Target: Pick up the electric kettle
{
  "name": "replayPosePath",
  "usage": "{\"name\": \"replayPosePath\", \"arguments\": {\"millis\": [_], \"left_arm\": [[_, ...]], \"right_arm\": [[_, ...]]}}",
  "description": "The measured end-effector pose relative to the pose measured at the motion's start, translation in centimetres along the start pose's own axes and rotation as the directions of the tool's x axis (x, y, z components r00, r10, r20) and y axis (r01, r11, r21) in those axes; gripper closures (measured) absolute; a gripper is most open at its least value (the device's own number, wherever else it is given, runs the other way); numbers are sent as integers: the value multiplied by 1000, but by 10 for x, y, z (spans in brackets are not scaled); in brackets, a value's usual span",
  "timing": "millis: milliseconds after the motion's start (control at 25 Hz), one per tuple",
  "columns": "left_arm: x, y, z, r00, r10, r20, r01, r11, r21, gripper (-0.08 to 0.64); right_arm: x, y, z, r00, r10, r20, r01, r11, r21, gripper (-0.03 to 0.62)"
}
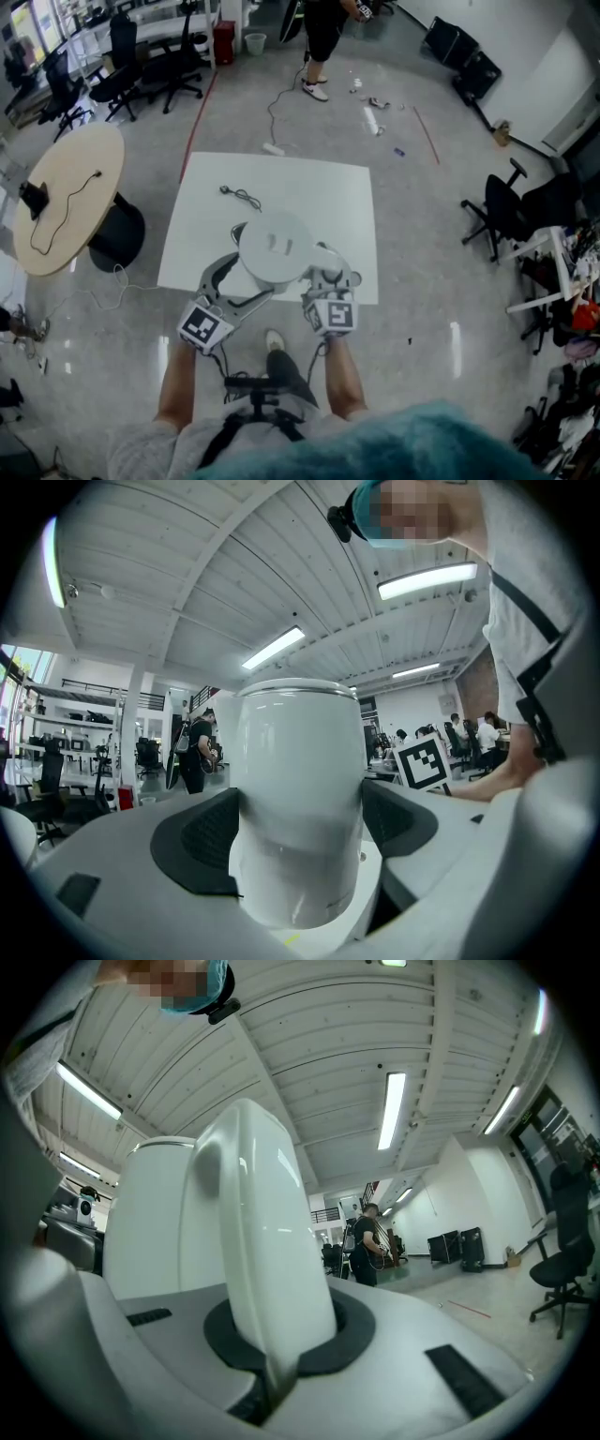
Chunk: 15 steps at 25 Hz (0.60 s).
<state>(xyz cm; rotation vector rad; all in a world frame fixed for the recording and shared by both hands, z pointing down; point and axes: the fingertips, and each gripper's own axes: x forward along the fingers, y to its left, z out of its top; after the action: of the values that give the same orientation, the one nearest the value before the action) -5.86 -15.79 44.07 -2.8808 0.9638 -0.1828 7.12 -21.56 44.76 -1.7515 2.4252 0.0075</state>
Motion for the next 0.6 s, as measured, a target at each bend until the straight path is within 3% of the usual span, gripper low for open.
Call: {"name": "replayPosePath", "arguments": {"millis": [600], "left_arm": [[-42, -39, 22, 1000, 1, 28, -2, 1000, 30, 152]], "right_arm": [[-49, 27, 31, 999, 3, 38, -2, 1000, -16, 591]]}}
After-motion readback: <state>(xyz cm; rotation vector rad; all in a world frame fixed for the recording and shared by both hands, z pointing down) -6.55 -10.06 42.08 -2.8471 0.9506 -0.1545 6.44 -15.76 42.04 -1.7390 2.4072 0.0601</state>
